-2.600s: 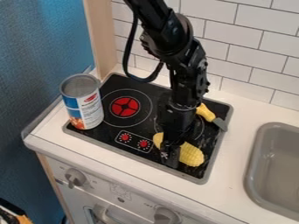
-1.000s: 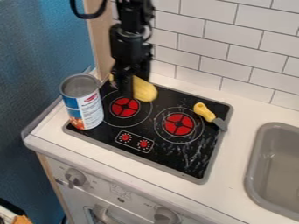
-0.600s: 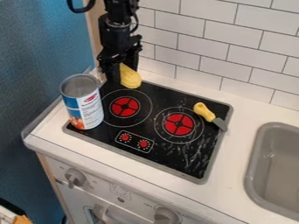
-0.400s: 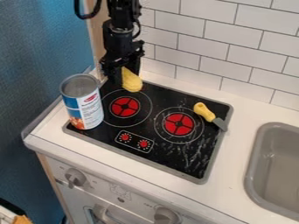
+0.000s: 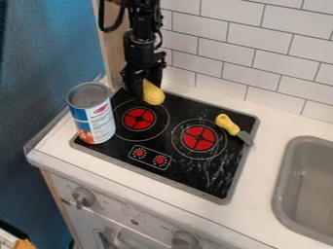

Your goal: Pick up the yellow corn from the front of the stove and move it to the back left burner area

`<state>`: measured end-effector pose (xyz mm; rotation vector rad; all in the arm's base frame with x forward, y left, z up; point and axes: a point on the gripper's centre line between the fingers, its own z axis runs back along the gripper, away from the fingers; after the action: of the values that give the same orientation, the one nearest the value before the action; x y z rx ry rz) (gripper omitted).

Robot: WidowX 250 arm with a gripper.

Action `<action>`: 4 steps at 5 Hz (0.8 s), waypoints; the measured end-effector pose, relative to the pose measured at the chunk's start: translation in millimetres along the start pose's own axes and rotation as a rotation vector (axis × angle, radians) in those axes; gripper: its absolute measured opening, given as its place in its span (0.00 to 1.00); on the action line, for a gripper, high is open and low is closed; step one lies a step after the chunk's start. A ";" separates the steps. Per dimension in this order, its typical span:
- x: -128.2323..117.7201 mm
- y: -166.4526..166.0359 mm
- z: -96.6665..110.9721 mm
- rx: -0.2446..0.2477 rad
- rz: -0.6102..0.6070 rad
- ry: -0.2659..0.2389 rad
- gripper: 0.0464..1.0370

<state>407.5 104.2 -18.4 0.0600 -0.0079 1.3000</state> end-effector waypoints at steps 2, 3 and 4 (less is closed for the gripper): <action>2.6 -6.4 -18.1 0.036 0.025 0.018 0.60; 5.2 -9.7 -17.4 0.036 0.043 0.007 0.65; 6.0 -9.3 -17.4 0.036 0.056 0.006 0.93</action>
<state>417.6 108.4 -35.9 0.0874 0.0192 1.3564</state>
